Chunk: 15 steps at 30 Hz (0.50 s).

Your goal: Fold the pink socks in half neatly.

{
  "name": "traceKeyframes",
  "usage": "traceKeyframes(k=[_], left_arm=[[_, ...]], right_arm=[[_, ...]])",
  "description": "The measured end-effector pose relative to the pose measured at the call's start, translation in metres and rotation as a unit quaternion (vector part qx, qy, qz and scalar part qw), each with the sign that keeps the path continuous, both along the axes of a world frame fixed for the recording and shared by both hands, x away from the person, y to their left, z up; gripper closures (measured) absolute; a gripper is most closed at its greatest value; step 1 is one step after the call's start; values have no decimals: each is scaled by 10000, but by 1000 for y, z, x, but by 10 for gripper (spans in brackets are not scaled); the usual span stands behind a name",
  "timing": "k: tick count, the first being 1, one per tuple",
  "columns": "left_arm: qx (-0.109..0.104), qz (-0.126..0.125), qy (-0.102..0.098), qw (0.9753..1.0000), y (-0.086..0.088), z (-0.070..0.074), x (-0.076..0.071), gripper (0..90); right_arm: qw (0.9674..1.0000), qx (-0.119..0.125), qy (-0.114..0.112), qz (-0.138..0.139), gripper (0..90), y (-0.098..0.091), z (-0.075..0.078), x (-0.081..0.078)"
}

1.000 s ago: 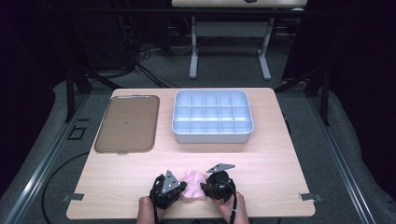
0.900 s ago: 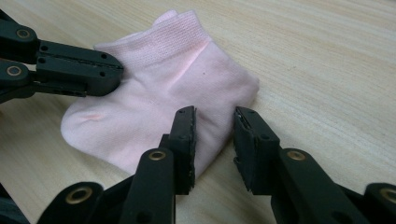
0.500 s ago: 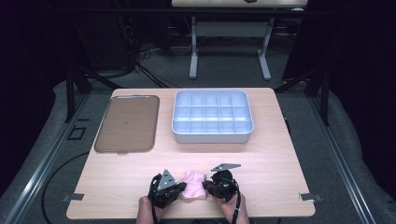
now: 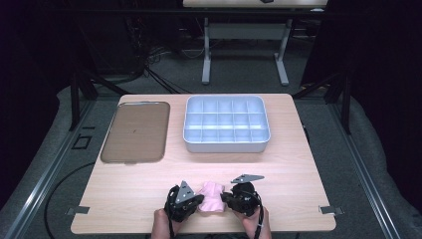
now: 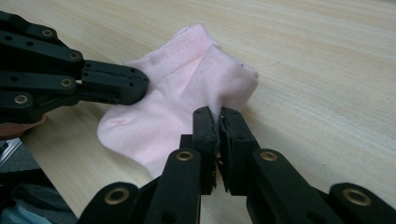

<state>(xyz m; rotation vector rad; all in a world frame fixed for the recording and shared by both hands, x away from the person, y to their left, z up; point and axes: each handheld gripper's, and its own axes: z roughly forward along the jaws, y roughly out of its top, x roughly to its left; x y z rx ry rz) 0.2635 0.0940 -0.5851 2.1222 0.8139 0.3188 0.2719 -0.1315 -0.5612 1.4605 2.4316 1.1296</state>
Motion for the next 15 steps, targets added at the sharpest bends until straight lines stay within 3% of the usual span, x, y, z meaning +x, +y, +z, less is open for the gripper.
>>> traceKeyframes(k=[15], left_arm=[[15,-13,20,10000,0,0,1,899]], right_arm=[[9996,-9,-167,224,853,7,17,-2]])
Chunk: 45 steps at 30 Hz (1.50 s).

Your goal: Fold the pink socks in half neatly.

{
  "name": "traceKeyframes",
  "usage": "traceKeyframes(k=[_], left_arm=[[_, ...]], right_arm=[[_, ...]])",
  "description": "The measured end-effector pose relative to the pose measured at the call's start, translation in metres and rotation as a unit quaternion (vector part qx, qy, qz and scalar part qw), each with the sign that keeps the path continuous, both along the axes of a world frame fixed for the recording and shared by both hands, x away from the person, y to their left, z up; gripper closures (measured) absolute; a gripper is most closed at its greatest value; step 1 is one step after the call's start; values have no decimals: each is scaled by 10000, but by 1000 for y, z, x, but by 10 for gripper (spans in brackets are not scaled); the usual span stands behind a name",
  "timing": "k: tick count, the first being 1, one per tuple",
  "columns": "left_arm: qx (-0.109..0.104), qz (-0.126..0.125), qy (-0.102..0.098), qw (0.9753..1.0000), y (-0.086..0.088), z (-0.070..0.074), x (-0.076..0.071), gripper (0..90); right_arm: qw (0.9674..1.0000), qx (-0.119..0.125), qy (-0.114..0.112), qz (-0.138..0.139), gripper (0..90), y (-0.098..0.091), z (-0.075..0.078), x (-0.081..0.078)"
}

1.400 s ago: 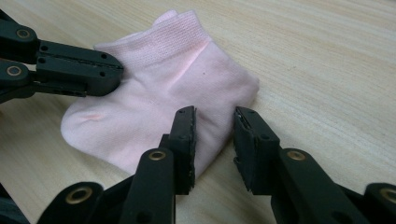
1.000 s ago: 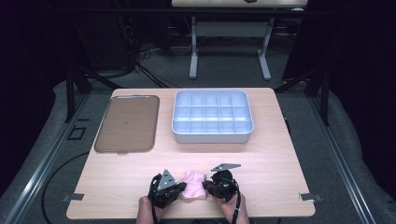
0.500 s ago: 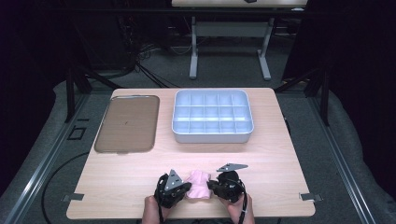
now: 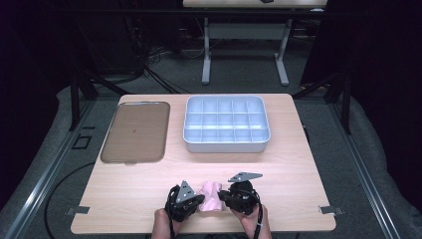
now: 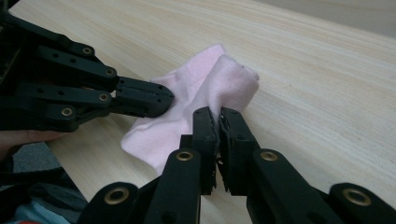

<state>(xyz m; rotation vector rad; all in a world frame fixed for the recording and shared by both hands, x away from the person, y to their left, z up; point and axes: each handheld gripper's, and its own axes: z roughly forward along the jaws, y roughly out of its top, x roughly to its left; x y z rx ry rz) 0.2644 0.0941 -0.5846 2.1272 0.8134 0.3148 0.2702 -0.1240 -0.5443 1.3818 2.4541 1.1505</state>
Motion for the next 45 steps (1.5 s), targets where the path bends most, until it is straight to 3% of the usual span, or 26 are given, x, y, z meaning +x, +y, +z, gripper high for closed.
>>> traceKeyframes(k=[6,14,17,20,23,26,30,34,36,38,42,45], left_arm=[[-1,-24,22,10000,0,0,1,899],[-8,13,22,10000,-2,0,0,899],[-13,64,79,9999,-4,1,0,900],[-5,185,113,9998,-9,2,0,900],[-31,272,138,9995,-9,1,-1,899],[-72,317,147,9994,-9,1,-1,900],[-46,296,128,9995,-9,1,-1,899],[-45,292,121,9995,-9,1,-1,899],[-32,282,111,9995,-9,1,-2,899],[-36,280,86,9996,-9,1,-1,899],[-25,271,65,9996,-9,0,-2,899],[-41,259,60,9996,-9,0,-1,899]], right_arm=[[9999,-81,-32,80,852,6,4,2],[9980,-607,137,-65,861,0,-16,10],[9959,-904,-32,-45,862,3,-19,14],[9942,-1043,-265,-53,861,9,-16,19],[9961,-849,-189,-160,819,7,-17,21],[9981,-497,82,-349,633,-2,-19,19],[9976,-257,384,-524,501,-9,-23,13],[9969,-7,529,-581,414,-3,-25,13],[9970,8,532,-563,428,1,-25,14],[9974,-177,451,-535,481,7,-25,13],[9955,-780,216,-487,575,16,-22,10],[9954,-827,126,-475,662,19,-23,9]])
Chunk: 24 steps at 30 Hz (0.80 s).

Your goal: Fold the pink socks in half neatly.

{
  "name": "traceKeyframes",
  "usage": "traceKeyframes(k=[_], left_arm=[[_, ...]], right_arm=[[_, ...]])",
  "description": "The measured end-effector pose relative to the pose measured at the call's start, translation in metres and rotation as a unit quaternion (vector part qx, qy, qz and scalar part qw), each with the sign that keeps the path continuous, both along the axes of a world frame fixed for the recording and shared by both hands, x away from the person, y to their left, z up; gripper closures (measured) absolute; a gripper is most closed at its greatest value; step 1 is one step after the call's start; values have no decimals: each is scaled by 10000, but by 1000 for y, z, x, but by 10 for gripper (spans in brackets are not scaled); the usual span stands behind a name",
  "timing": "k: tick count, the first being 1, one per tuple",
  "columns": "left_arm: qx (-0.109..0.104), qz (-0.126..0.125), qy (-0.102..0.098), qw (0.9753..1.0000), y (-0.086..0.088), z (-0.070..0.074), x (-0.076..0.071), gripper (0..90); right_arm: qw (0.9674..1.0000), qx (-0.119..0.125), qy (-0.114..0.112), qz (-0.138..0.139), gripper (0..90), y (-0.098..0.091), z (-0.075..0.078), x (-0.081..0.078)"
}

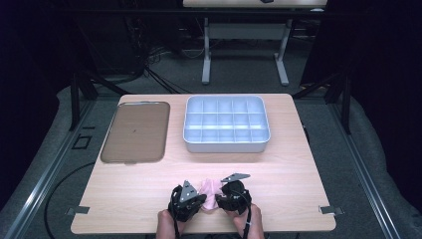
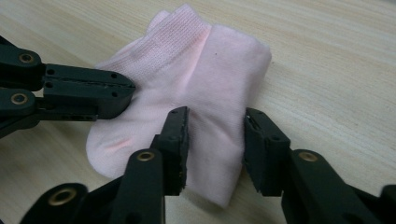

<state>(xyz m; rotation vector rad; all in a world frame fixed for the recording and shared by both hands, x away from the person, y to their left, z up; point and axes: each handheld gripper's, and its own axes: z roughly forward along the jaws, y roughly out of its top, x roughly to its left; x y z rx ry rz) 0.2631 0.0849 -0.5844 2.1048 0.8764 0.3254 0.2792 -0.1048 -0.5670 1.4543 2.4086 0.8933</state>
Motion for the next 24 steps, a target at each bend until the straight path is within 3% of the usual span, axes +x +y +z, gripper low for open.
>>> traceKeyframes(k=[3,12,15,20,24], left_arm=[[-21,-7,13,10000,0,0,0,899],[-19,-38,38,10000,0,0,2,899],[-11,-38,39,10000,0,0,3,899],[-5,-43,68,10000,-1,1,3,899],[-23,-67,93,9999,0,1,4,898]], right_arm=[[9999,21,9,115,762,2,1,-2],[9988,-320,-307,194,772,10,9,-9],[9985,-246,-443,211,766,11,12,-11],[9979,-318,-481,297,755,13,18,-12],[9980,-130,-502,375,808,15,19,-11]])
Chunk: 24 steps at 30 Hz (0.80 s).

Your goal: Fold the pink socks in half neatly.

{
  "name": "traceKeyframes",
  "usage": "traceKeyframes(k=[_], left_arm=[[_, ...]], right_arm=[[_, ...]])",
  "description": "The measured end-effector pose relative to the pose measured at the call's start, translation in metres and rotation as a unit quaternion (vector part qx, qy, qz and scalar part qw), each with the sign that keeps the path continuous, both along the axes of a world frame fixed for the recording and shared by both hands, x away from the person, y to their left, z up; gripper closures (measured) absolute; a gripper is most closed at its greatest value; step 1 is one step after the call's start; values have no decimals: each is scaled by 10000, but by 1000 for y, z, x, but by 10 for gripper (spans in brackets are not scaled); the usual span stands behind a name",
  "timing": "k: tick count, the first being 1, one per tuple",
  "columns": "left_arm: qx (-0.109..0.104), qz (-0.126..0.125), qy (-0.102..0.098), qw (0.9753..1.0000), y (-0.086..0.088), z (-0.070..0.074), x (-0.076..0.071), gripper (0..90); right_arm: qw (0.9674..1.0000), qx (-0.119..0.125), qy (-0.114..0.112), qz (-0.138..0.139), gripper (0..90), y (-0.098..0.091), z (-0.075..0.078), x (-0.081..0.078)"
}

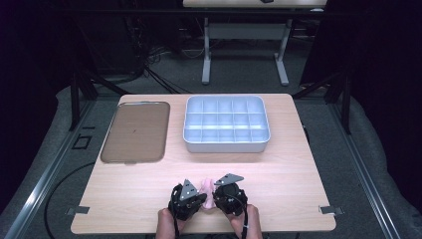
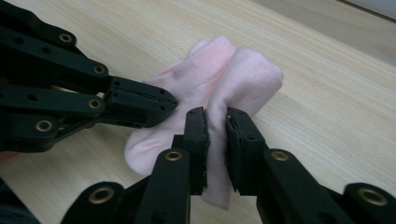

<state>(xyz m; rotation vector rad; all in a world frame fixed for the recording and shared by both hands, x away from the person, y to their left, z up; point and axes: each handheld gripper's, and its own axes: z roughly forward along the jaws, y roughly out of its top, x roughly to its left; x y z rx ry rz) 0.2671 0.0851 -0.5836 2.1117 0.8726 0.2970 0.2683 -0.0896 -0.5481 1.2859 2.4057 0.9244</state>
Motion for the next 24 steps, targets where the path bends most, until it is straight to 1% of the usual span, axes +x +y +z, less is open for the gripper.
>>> traceKeyframes(k=[2,3,5,6,7,8,10,13,15,17,18,21,22,23,24], left_arm=[[-11,1,5,10000,0,0,0,899],[-33,11,19,10000,0,0,0,899],[-85,-4,37,10000,1,-1,1,899],[-97,-18,57,9999,2,-1,2,899],[-141,0,75,9999,2,-1,2,899],[-144,-26,76,9999,3,-1,3,899],[-145,-42,73,9999,3,-1,3,899],[-148,-71,80,9998,4,-1,4,898],[-152,-82,92,9998,4,-1,4,899],[-147,-80,90,9998,4,-1,4,899],[-142,-84,96,9998,4,-1,4,899],[-146,-86,83,9998,4,-1,4,898],[-154,-97,77,9998,4,0,5,898],[-234,-155,140,9995,5,0,5,897],[-387,-217,208,9988,7,1,5,894]], right_arm=[[10000,55,56,39,822,-1,-1,2],[9998,182,62,76,827,-1,-2,3],[9992,369,-13,144,832,-3,-2,3],[9988,454,6,197,833,-3,-1,2],[9980,578,-32,246,834,-4,-1,3],[9978,611,24,256,834,-4,0,2],[9977,621,46,285,835,-4,-1,3],[9977,629,18,247,835,-6,-2,4],[9983,535,26,209,836,-8,-2,4],[9991,403,-75,133,839,-12,-2,3],[9995,280,-106,84,841,-14,-1,3],[9998,177,-107,44,845,-19,-3,4],[9999,93,-124,57,845,-18,-4,3],[9999,8,-146,63,845,-16,-5,3],[9998,-86,-179,78,845,-15,-6,2]])
